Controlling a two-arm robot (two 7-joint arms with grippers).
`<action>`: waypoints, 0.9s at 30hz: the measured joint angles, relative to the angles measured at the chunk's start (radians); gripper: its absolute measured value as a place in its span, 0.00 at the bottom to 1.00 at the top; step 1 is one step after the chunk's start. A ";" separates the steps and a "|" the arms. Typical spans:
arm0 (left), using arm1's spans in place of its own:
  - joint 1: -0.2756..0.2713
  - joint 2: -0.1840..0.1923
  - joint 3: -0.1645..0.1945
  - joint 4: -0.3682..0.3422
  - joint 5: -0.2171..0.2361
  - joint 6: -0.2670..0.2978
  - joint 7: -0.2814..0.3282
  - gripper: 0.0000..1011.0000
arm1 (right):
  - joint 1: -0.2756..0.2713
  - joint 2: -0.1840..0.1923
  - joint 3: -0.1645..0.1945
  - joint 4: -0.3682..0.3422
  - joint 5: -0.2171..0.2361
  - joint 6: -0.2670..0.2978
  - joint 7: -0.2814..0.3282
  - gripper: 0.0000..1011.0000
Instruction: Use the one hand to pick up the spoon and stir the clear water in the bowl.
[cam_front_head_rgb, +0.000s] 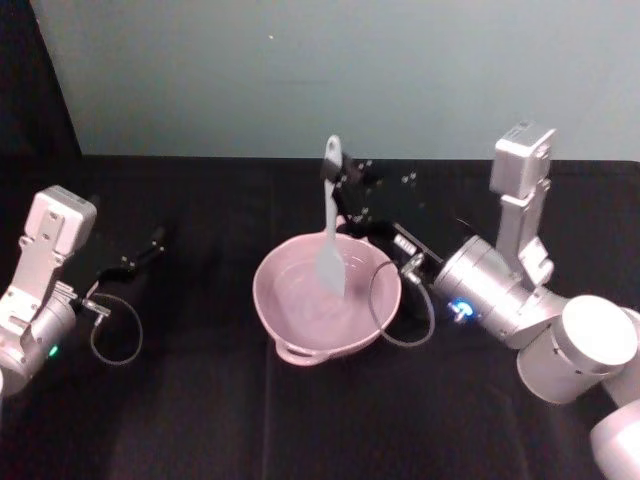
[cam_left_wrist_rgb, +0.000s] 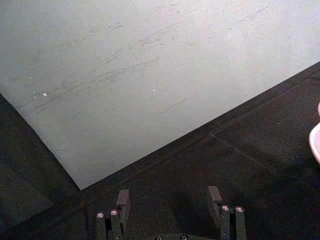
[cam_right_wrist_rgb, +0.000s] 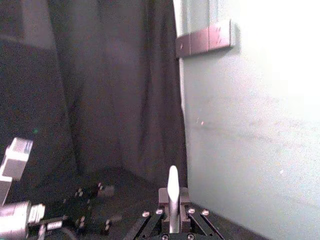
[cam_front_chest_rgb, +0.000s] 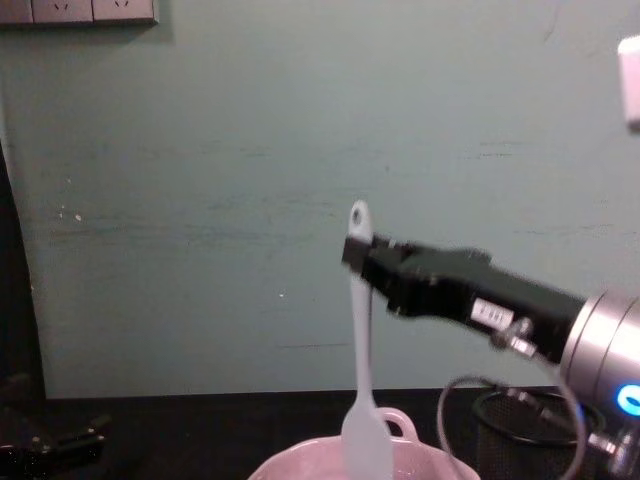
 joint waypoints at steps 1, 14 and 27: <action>0.000 0.000 0.000 0.000 0.000 0.000 0.000 1.00 | -0.003 0.005 0.010 -0.020 0.007 0.001 -0.005 0.12; 0.000 0.000 0.000 0.000 0.000 0.000 0.000 1.00 | -0.007 0.040 0.117 -0.118 0.082 0.000 -0.047 0.11; 0.000 0.000 0.000 0.000 0.000 0.000 0.000 1.00 | -0.031 0.074 0.200 -0.102 0.101 -0.020 -0.079 0.11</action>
